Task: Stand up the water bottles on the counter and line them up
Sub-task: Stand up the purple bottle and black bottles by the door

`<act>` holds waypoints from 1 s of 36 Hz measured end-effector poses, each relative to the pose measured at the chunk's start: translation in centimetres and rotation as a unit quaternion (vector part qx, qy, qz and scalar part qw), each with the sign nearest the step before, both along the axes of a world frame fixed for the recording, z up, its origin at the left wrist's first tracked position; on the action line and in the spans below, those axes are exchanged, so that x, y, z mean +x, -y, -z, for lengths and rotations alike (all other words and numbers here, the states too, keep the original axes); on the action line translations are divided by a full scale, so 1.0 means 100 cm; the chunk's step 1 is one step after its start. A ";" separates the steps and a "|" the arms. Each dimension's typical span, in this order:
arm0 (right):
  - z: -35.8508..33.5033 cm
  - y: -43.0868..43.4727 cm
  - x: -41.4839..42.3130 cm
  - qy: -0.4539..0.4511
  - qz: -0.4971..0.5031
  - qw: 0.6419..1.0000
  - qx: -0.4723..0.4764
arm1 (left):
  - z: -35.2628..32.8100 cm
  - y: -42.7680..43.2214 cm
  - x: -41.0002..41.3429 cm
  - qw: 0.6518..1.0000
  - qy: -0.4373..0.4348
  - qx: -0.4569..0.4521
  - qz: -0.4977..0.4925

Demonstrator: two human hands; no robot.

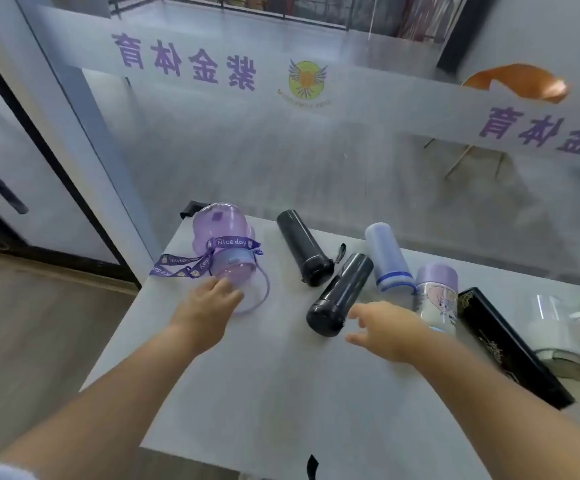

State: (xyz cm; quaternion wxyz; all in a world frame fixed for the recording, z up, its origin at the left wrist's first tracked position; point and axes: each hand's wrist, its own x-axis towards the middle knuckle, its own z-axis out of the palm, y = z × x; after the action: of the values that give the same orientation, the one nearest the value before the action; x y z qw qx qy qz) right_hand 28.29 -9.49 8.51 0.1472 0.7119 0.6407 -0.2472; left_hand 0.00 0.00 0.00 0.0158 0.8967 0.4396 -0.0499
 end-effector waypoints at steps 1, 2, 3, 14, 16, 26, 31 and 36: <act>0.001 -0.003 0.001 0.000 0.004 1.000 0.000 | 0.004 -0.008 0.004 0.999 0.019 0.046 0.019; 0.002 -0.006 0.003 0.003 0.007 1.000 0.001 | 0.002 -0.013 0.006 0.997 0.012 0.070 0.036; 0.003 -0.008 0.005 0.000 0.009 1.000 0.002 | 0.005 -0.019 0.009 0.994 -0.012 0.092 0.053; 0.010 -0.043 0.027 -0.034 0.017 0.999 0.000 | 0.010 -0.062 0.040 0.982 -0.184 0.033 0.001; 0.011 -0.053 0.030 -0.042 0.020 0.999 0.006 | 0.012 -0.064 0.041 0.980 -0.194 0.027 -0.011; 0.033 -0.099 0.020 -0.056 0.019 0.998 0.037 | 0.040 -0.080 0.031 0.975 -0.148 0.158 0.048; 0.045 -0.116 0.012 -0.076 0.032 0.994 0.071 | 0.041 -0.086 0.025 0.968 -0.122 0.205 0.070; 0.054 -0.129 0.006 -0.116 0.073 0.982 0.133 | 0.031 -0.090 0.022 0.976 -0.040 0.212 0.042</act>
State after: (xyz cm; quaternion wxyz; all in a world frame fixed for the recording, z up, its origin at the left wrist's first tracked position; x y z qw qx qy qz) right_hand 28.91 3.38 3.15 -0.0425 0.7364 0.6272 -0.2501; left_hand 2.18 9.00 -3.14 -0.1944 0.8947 0.4020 0.0085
